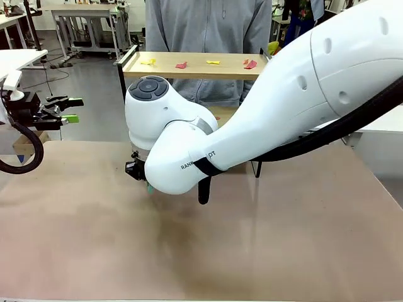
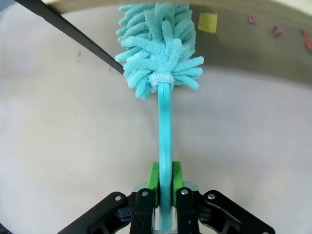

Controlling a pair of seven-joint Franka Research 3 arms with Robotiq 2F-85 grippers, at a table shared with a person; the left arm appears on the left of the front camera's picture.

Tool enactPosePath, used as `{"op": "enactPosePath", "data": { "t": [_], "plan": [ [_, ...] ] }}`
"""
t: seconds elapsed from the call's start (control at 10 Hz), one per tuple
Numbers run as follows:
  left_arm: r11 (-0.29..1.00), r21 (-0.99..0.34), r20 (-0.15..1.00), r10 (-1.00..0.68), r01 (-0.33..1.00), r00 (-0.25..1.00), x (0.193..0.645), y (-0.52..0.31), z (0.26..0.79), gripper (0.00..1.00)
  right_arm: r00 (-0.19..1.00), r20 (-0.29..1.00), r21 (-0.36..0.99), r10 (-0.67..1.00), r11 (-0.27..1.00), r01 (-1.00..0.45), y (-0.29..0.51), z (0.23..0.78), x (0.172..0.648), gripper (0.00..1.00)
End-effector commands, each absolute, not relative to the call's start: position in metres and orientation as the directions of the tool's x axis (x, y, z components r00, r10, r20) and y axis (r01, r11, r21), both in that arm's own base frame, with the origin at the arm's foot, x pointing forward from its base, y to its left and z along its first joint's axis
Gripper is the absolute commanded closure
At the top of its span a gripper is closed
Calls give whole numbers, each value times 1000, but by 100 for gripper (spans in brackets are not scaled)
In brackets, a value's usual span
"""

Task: Clean the shelf.
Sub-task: Clean the specific section of the Shelf indicated by the human with the Duster.

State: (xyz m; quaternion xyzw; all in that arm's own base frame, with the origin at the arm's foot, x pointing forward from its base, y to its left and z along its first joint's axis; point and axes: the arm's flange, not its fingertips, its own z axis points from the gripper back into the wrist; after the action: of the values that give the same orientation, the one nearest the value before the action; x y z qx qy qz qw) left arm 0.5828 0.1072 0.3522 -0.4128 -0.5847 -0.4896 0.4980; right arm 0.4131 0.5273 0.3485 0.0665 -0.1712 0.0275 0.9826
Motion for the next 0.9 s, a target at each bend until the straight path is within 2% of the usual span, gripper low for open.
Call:
{"op": "enactPosePath", "data": {
  "t": [0.0,0.1,0.2,0.3,0.7,0.8],
  "plan": [
    [181,167,986,-4,969,-169,581,107,356,0,957,289,142,11,988,-54,527,347,413,87],
    [181,167,986,-4,969,-169,581,107,356,0,964,267,143,0,989,-40,527,343,416,87],
    [181,167,986,-4,969,-169,581,107,356,0,952,307,88,-5,996,-23,535,342,421,87],
    [181,167,986,-4,969,-169,581,107,356,0,953,302,139,0,989,-44,527,343,414,87],
    [181,167,986,-4,969,-169,581,107,356,0,954,298,132,-3,991,-38,528,342,416,87],
    [181,167,986,-4,969,-169,581,107,356,0,958,283,176,-48,984,-2,508,343,412,87]
  ]
}}
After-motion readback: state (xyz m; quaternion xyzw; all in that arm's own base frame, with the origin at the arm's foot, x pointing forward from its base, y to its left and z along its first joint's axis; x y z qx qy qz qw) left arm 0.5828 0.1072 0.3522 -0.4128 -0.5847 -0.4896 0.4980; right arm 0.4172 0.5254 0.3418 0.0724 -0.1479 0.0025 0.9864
